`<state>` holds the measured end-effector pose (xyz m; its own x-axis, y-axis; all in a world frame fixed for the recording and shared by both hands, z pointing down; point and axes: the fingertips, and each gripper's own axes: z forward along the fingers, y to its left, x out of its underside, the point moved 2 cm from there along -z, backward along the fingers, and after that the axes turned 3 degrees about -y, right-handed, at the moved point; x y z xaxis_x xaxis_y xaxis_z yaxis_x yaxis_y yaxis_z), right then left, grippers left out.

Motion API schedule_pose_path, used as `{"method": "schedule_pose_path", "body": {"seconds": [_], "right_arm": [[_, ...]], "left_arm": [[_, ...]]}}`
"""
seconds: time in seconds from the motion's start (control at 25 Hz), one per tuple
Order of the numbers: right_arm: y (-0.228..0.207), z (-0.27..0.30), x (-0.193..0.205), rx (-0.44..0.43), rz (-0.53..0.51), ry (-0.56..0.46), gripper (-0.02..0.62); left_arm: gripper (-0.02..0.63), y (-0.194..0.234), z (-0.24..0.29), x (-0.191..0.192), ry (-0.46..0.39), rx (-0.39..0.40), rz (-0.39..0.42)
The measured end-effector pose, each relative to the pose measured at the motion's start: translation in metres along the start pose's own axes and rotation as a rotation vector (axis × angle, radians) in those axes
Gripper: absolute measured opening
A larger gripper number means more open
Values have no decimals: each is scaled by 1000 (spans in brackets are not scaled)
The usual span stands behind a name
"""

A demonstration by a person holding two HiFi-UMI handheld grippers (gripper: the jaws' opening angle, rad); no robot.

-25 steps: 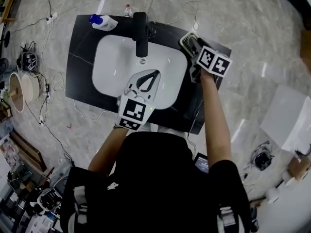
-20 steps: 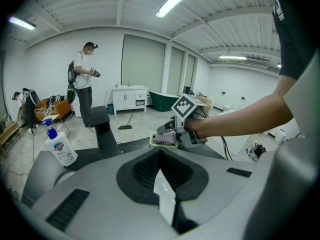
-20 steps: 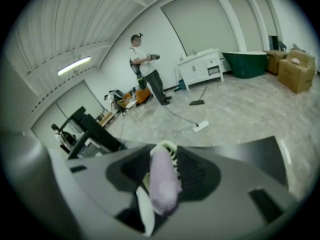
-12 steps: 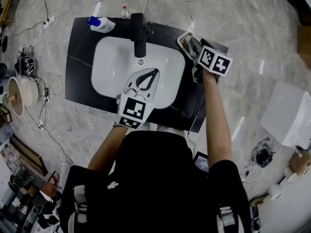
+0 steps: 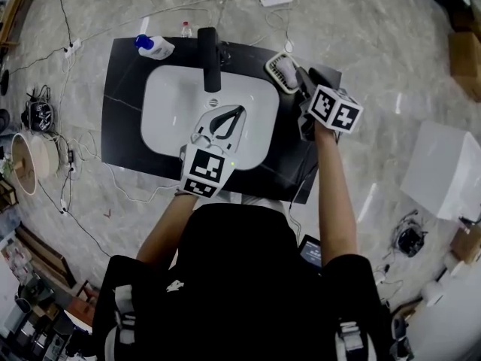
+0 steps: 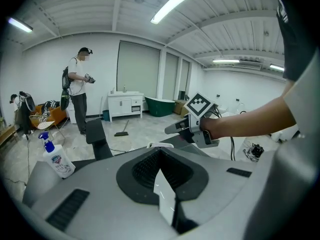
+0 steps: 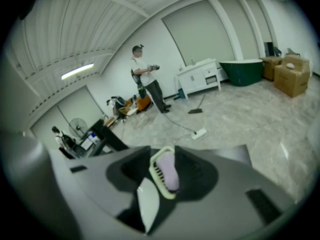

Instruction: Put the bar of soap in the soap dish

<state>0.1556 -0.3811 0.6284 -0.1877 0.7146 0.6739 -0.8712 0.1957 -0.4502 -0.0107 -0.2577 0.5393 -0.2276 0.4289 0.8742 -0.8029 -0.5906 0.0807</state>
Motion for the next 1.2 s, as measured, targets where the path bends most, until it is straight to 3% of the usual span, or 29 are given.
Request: {"method": "schedule_pose_path", "body": {"seconds": [0.28,0.48,1.0,1.2], "right_arm": [[24,-46,1,2,-91,-16,98],[47,-87,-8,-21,-89,-85,63],[100,-181,-27,81,-332,-256,34],[121,-208,-41,99,-386,-346,34]], "left_arm": [[25,-2,-7,-25,-47,11,62],[25,-7,-18,-44,-85,16,95],[25,-9,-54,-87,-177,15,175],[25,-15,-65,-107,-237,36,159]]}}
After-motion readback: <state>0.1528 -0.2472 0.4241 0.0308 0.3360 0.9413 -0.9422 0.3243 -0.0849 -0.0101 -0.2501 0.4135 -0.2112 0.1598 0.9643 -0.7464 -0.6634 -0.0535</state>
